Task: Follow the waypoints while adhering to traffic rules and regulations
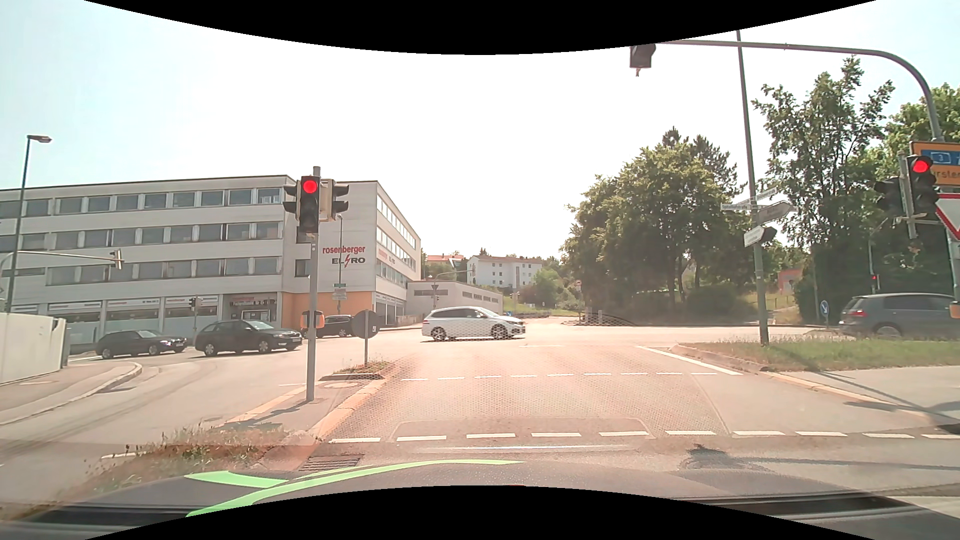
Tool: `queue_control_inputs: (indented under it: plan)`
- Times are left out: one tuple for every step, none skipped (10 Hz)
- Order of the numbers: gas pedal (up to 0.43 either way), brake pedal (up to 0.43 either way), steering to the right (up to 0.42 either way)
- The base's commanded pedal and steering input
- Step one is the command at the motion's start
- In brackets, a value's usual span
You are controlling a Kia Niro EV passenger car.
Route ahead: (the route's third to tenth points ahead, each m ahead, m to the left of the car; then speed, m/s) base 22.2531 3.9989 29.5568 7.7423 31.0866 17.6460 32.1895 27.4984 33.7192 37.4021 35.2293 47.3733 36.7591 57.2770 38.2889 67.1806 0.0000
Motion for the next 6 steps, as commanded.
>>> queue_control_inputs:
  plan:
    - [0.0, 0.366, -0.008]
    - [0.0, 0.366, -0.008]
    - [0.0, 0.366, -0.008]
    - [0.0, 0.366, -0.008]
    - [0.0, 0.366, -0.008]
    - [0.0, 0.366, -0.008]
